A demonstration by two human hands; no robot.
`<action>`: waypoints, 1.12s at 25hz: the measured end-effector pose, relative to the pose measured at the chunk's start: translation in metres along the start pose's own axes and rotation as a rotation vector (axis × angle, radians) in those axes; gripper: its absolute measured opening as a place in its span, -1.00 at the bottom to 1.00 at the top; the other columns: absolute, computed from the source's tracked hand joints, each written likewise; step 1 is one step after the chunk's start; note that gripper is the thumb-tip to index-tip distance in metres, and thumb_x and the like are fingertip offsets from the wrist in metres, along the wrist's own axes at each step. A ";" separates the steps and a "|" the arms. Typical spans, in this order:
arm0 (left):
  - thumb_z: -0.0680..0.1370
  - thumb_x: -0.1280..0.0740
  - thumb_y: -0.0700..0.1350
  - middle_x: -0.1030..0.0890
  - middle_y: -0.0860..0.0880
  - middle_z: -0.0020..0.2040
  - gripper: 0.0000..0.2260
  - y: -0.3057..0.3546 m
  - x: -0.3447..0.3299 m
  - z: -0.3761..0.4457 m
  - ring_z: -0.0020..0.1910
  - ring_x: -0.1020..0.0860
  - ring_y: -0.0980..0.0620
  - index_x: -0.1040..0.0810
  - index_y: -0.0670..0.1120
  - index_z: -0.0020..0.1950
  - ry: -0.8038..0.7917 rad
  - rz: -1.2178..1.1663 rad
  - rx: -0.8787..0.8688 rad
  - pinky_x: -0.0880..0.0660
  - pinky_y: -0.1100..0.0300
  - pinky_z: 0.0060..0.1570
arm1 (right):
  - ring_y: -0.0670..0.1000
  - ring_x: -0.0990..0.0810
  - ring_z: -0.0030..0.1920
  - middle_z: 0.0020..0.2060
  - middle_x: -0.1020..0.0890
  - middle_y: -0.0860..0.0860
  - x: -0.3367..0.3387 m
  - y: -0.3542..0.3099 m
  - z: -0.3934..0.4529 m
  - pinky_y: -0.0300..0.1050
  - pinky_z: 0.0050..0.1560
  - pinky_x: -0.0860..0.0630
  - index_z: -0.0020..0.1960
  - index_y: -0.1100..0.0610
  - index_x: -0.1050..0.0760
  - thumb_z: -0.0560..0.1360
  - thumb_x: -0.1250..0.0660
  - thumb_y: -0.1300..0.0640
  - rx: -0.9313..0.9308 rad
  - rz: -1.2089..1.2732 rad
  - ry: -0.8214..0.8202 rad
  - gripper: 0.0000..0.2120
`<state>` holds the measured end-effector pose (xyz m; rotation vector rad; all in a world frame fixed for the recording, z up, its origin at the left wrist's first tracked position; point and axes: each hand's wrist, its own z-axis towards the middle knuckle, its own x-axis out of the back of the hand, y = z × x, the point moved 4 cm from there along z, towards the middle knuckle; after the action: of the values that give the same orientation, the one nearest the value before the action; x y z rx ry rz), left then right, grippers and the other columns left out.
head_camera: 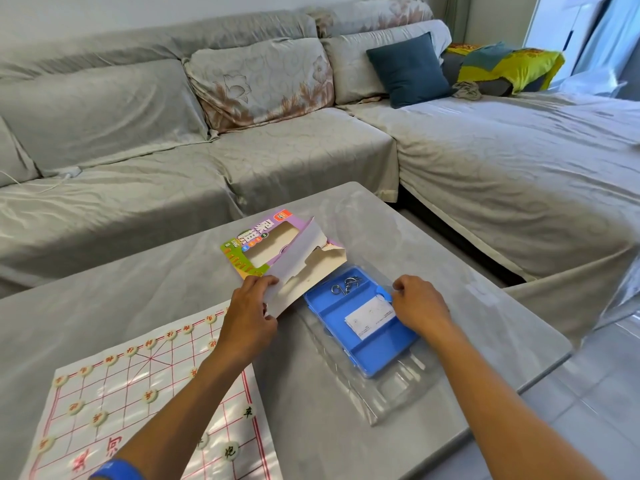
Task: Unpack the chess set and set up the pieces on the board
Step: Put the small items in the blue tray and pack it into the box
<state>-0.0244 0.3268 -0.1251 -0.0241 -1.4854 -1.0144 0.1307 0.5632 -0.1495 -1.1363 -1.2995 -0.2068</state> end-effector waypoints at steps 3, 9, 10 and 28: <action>0.43 -0.40 -0.35 -0.32 0.03 0.37 -0.45 -0.001 0.000 0.003 0.30 -0.33 -0.01 -0.39 0.03 0.35 -0.013 -0.008 0.017 -0.49 0.18 0.09 | 0.03 -0.53 0.10 0.21 -0.57 0.05 0.009 0.006 0.001 -0.08 0.10 -0.51 0.27 0.10 -0.49 0.59 -0.15 0.20 0.011 0.119 -0.014 -0.71; 0.46 -0.41 -0.33 -0.29 0.03 0.38 -0.43 0.001 -0.001 0.003 0.28 -0.32 0.01 -0.34 0.05 0.38 -0.029 0.015 0.025 -0.40 0.29 0.02 | 0.03 -0.50 0.11 0.18 -0.51 -0.02 -0.002 0.001 -0.006 -0.01 0.07 -0.51 0.34 -0.01 -0.32 0.48 -0.26 -0.09 0.037 0.001 -0.066 -0.55; 0.46 -0.40 -0.33 -0.29 0.03 0.38 -0.43 0.001 -0.001 0.002 0.28 -0.31 0.02 -0.34 0.05 0.38 -0.027 0.020 0.025 -0.38 0.30 0.01 | 0.07 -0.47 0.15 0.21 -0.48 -0.01 -0.005 -0.003 -0.007 0.03 0.10 -0.48 0.35 -0.03 -0.27 0.47 -0.25 -0.14 0.048 -0.045 -0.051 -0.51; 0.44 -0.36 -0.39 -0.31 0.02 0.38 -0.44 0.000 -0.001 -0.013 0.26 -0.36 -0.03 -0.38 0.01 0.37 -0.001 -0.039 -0.015 -0.43 0.22 0.03 | 0.09 -0.40 0.14 0.10 -0.51 0.00 0.002 0.008 -0.128 -0.02 0.06 -0.37 0.17 0.05 -0.40 0.50 -0.19 -0.14 0.047 -0.437 0.100 -0.65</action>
<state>-0.0137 0.3195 -0.1281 -0.0060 -1.4842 -1.0569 0.2196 0.4717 -0.1330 -0.7800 -1.4421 -0.5447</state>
